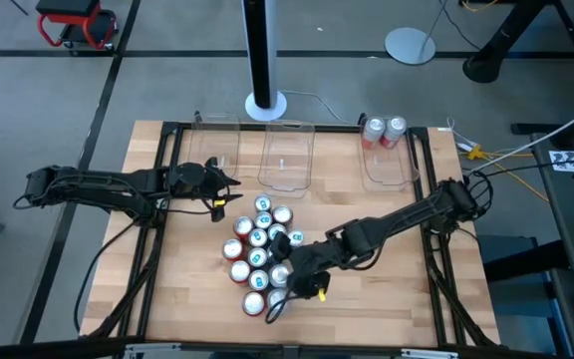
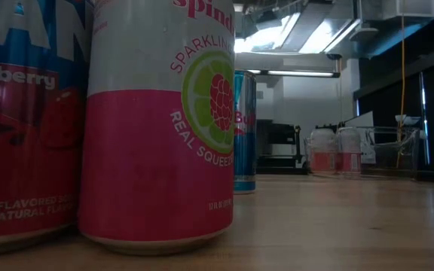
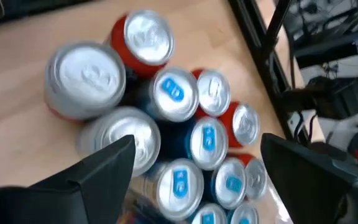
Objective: Sort soda cans
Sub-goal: Put the blue-white soda can into the right transparent bin
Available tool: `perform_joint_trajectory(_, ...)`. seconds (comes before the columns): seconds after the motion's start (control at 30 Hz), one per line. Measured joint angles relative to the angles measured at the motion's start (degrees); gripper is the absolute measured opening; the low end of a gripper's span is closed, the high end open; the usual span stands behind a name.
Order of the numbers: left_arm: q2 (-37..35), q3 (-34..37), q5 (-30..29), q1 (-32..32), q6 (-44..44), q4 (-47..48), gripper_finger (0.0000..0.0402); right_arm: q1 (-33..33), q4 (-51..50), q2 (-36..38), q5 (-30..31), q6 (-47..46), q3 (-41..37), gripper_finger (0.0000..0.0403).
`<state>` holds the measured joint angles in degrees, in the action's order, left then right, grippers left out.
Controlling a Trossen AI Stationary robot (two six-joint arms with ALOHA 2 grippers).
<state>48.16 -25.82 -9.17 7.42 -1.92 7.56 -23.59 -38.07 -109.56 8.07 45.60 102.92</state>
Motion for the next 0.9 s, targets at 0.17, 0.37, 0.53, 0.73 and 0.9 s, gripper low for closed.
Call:
perform_joint_trajectory(0.17, 0.0, 0.0, 0.0, 0.0, 0.2, 0.0, 0.0169, 0.0, 0.7, 0.0, -0.1, 0.0, 0.1, 0.0347)
perform_joint_trajectory(0.37, 0.0, 0.0, 0.0, 0.0, 0.2, -0.1, 0.0169, 0.0, 0.6, -1.8, -2.2, -0.3, 0.2, 0.0347)
perform_joint_trajectory(0.53, 0.0, 0.0, 0.0, 0.0, 0.3, -0.1, 0.0169, 0.1, 0.0, -4.5, -7.0, -2.0, 0.1, 0.0347)
perform_joint_trajectory(0.73, 0.0, 0.0, 0.0, 0.0, 0.4, -0.4, 0.0169, 0.3, 1.0, -4.8, -9.2, -3.6, 0.1, 0.0347)
perform_joint_trajectory(0.9, 0.0, 0.0, 0.0, 0.0, 0.4, -0.4, 0.0169, 0.4, 1.3, -5.0, -9.0, -3.1, 0.1, 0.0347)
